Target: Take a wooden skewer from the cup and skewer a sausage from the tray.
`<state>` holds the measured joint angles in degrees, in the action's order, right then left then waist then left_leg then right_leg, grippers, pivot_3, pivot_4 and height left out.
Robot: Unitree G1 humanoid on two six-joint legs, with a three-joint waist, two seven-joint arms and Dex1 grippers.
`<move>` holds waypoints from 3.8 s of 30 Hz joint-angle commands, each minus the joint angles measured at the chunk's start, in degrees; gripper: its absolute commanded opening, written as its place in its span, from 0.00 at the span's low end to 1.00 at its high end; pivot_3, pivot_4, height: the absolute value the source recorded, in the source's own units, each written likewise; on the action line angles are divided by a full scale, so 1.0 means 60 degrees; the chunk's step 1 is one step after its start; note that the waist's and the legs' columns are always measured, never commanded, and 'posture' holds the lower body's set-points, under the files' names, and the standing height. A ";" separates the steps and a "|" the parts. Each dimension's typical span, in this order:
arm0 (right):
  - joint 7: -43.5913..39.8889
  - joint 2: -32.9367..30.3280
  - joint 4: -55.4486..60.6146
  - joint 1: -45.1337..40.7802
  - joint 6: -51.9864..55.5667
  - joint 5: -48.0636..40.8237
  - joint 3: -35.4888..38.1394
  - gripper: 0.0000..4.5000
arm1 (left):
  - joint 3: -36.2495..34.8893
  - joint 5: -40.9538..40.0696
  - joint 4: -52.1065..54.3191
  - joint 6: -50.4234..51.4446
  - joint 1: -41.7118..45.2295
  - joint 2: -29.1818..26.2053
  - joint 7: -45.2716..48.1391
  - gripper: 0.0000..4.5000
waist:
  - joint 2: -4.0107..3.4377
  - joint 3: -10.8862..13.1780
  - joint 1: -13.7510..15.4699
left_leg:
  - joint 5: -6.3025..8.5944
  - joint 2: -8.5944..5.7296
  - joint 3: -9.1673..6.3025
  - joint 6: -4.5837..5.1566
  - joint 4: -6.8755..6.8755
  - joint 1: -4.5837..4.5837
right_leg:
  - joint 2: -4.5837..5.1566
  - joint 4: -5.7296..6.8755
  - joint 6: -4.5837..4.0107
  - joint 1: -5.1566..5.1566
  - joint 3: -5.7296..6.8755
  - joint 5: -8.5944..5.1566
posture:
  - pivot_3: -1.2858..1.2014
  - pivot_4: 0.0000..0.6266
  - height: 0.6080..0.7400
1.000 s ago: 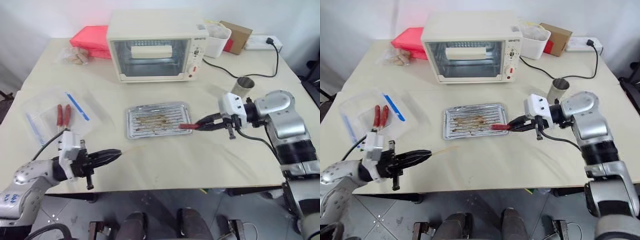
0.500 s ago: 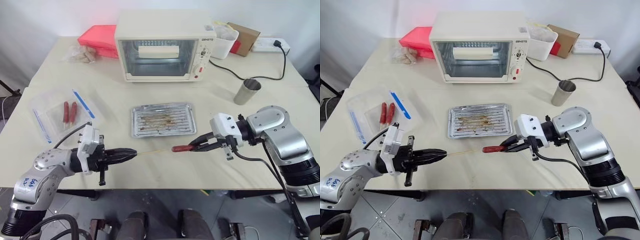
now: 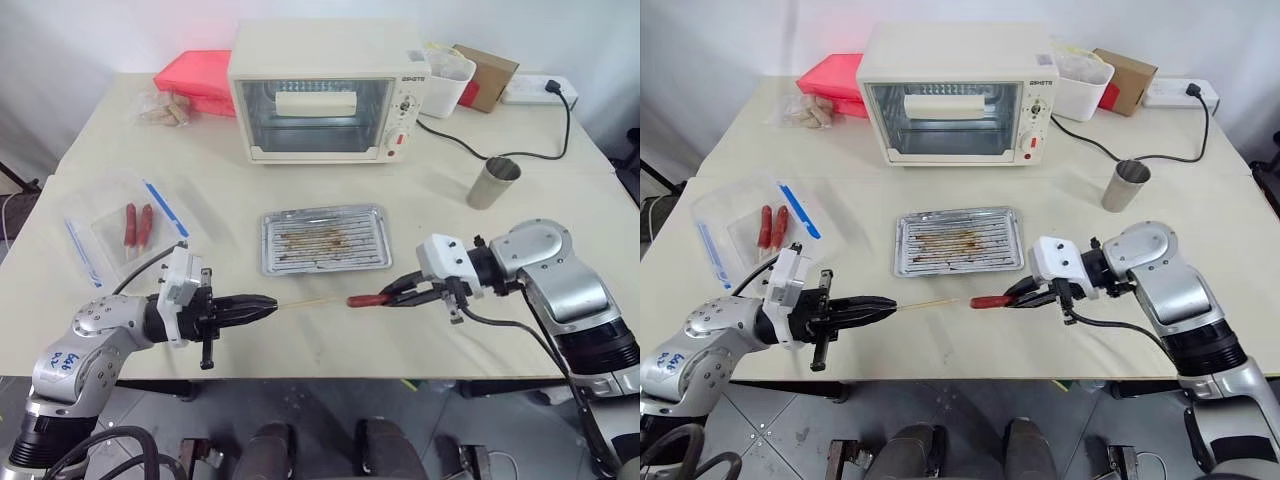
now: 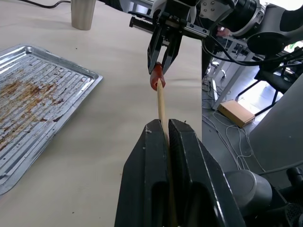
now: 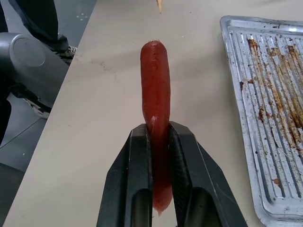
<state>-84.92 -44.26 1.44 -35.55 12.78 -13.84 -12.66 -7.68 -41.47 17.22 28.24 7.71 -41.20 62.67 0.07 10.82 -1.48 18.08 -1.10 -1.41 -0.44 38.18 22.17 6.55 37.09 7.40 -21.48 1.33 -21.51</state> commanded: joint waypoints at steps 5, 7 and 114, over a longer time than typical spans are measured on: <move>0.0003 0.0100 0.0105 -0.0168 -0.0051 -0.0240 0.0129 0.04 | 0.0111 0.0017 0.0169 -0.0054 0.0072 0.0093 0.0058 0.00 | 0.0000 0.0000 0.0000 | 0.0000 0.0000 -0.0001 0.0000 0.0000 0.0000 | -0.0001 0.0000 0.0000 0.0000 0.0002 0.0000 | 0.52 0.24 1.00; -0.0030 0.0059 -0.0005 -0.0175 -0.0127 -0.0221 0.0167 0.04 | 0.0103 0.0011 0.0157 -0.0061 0.0057 0.0090 0.0050 0.00 | 0.0000 0.0000 0.0001 | 0.0000 -0.0001 -0.0001 0.0000 0.0001 0.0000 | -0.0002 0.0001 0.0000 0.0000 0.0002 0.0000 | 0.52 0.24 1.00; 0.0102 0.1754 0.1719 -0.1304 0.1832 -0.0064 -0.1194 0.04 | 0.2120 0.1336 -0.0883 0.0409 0.2216 0.2629 -0.0144 0.00 | 0.0002 -0.0001 0.0003 | -0.0002 -0.0019 -0.0010 0.0003 0.0023 0.0001 | -0.0011 0.0045 0.0001 -0.0004 0.0008 0.0000 | 0.52 0.24 1.00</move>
<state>-83.04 -40.33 6.17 -41.65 26.07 -7.91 -17.47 0.52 -32.03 8.59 31.31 18.20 -29.27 61.73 0.08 10.81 -1.47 18.06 -1.21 -1.47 -0.42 38.32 22.18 6.48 37.36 7.40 -21.50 1.38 -21.51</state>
